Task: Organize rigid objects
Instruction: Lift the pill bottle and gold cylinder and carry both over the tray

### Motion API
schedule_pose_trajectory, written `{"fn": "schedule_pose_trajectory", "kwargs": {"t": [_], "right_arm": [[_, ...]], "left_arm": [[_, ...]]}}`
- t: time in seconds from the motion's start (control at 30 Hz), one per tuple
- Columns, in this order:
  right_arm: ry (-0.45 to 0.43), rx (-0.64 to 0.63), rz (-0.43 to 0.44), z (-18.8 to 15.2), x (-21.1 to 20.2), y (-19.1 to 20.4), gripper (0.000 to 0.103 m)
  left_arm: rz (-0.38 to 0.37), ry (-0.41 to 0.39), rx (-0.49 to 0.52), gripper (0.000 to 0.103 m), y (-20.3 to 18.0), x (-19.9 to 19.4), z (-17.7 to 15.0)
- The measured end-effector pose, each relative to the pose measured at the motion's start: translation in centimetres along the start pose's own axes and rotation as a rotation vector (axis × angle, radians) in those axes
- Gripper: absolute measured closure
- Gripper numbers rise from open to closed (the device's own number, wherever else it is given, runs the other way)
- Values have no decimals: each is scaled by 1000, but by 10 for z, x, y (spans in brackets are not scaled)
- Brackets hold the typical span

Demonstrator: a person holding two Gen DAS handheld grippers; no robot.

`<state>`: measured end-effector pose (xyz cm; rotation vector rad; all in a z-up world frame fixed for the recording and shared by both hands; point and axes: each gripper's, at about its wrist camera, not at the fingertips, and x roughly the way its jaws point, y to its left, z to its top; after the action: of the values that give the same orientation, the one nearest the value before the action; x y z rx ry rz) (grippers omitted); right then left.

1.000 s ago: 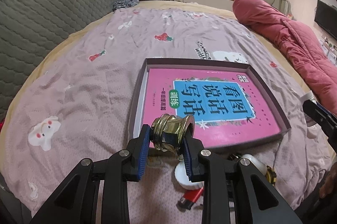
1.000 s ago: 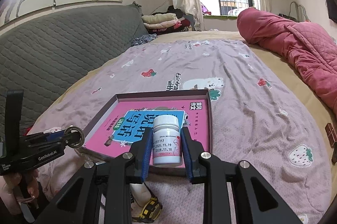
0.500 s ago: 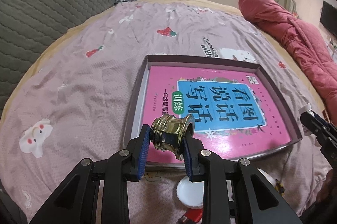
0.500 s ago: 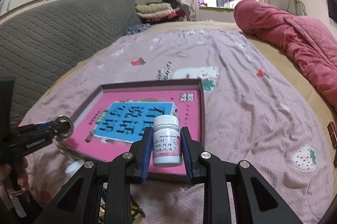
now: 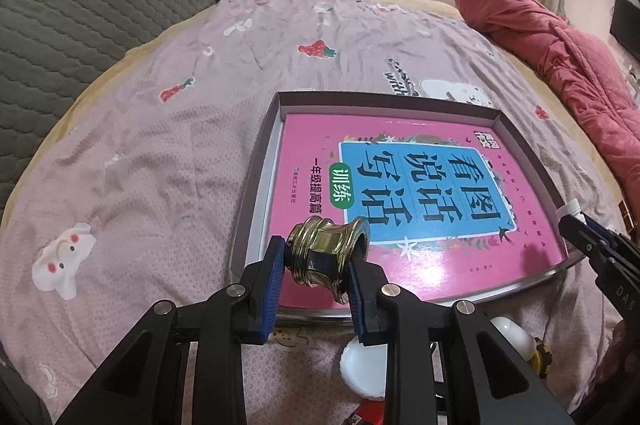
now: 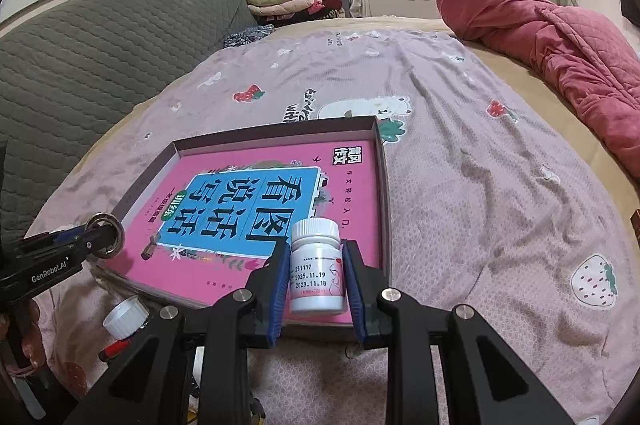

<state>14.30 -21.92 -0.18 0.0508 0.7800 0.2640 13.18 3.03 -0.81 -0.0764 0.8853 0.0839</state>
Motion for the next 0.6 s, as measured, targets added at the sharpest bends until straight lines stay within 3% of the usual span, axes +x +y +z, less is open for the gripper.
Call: {"fn": "schedule_pose_trajectory", "kwargs": {"t": [0.6], "right_arm": [[29, 13, -22, -1, 12, -1, 76]], "left_arm": [[14, 49, 23, 74, -5, 15, -2]]}}
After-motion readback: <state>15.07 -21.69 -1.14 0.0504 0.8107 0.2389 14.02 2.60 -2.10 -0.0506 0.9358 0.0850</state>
